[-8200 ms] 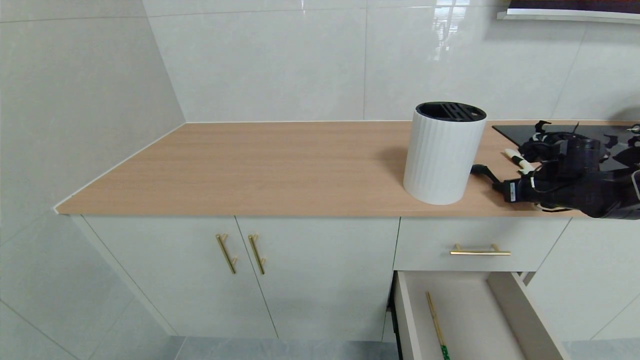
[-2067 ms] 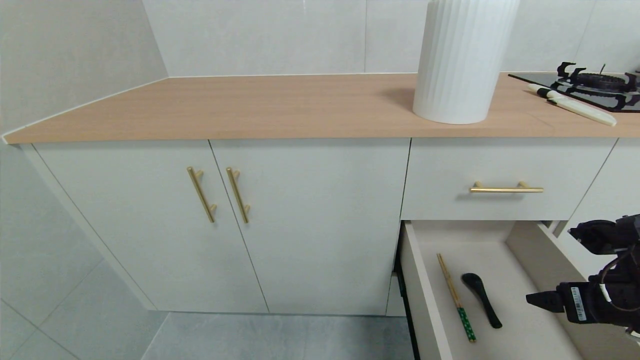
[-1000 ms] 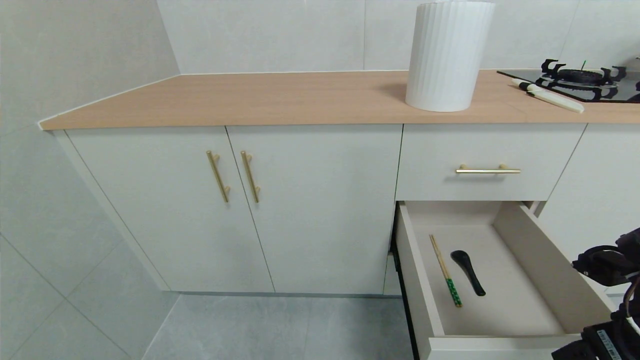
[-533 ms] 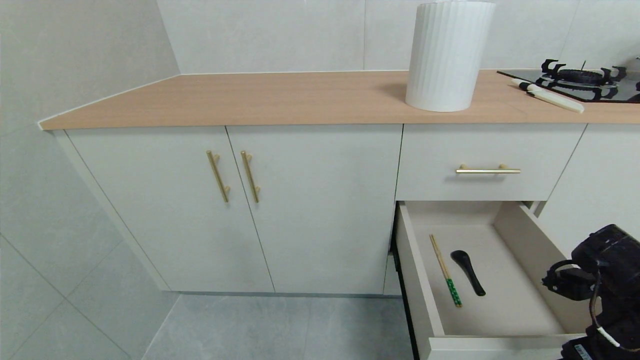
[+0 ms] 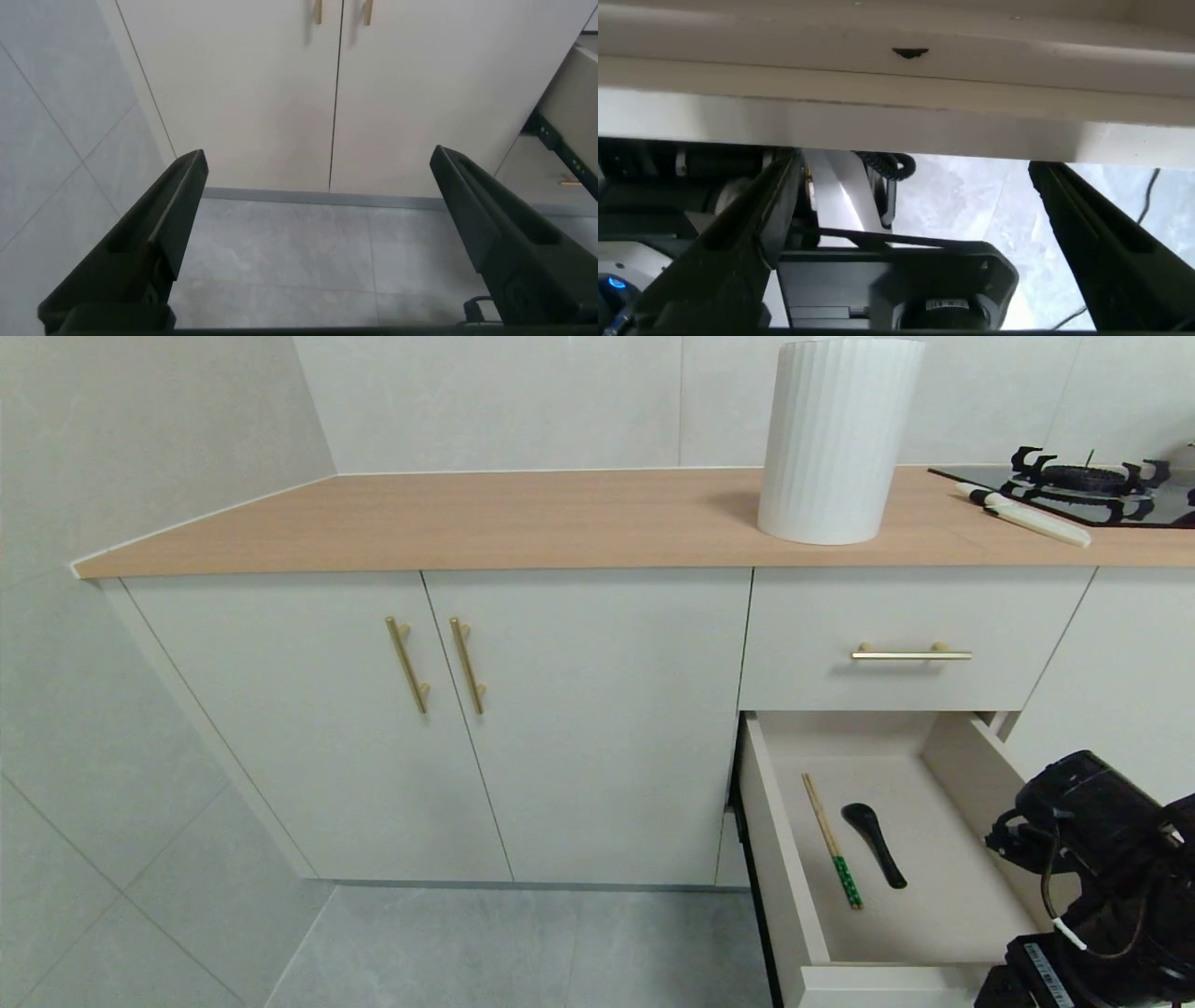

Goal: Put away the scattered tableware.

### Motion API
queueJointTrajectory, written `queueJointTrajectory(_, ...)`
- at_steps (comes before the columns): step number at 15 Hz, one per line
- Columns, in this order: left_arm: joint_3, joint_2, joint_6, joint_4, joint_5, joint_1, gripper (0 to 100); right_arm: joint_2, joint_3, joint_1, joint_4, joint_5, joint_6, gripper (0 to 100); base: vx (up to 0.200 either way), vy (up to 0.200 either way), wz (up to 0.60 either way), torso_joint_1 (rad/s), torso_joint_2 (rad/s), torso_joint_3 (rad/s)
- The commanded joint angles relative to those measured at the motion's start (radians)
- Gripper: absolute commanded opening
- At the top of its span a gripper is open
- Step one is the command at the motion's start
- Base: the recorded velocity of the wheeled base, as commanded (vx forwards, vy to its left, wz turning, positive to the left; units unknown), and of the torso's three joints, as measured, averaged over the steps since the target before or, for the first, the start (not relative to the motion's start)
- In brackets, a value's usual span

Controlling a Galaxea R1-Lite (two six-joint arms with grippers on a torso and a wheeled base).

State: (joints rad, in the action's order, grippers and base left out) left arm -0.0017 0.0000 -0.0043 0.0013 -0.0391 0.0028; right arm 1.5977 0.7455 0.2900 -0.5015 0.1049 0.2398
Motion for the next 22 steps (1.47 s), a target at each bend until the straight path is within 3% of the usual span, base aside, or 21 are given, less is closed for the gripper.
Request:
queueJointTrajectory(1,0.000,0.002,0.000,0.000,-0.001,0.000,100,-0.010,0.000,-0.002,0.011,0.004,0.001,100,0.000,0.000,0.00,0.000,0.00,0.000)
queueJointTrajectory(9,0.000,0.002,0.000,0.000,-0.001,0.000,100,0.042,-0.012,-0.029,0.179,0.019,-0.002,100,0.000,0.000,0.00,0.000,0.00,0.000)
queueJointTrajectory(11,0.000,0.002,0.000,0.000,-0.001,0.000,100,0.104,-0.003,-0.031,0.279,0.021,-0.008,100,0.000,0.000,0.00,0.000,0.00,0.000)
queueJointTrajectory(19,0.000,0.002,0.000,0.000,-0.001,0.000,100,0.292,0.311,-0.132,0.328,0.022,-0.028,100,0.000,0.000,0.00,0.000,0.00,0.000)
queueJointTrajectory(22,0.000,0.002,0.000,0.000,-0.001,0.000,100,0.323,0.364,-0.147,0.328,0.035,-0.059,100,0.000,0.000,0.00,0.000,0.00,0.000)
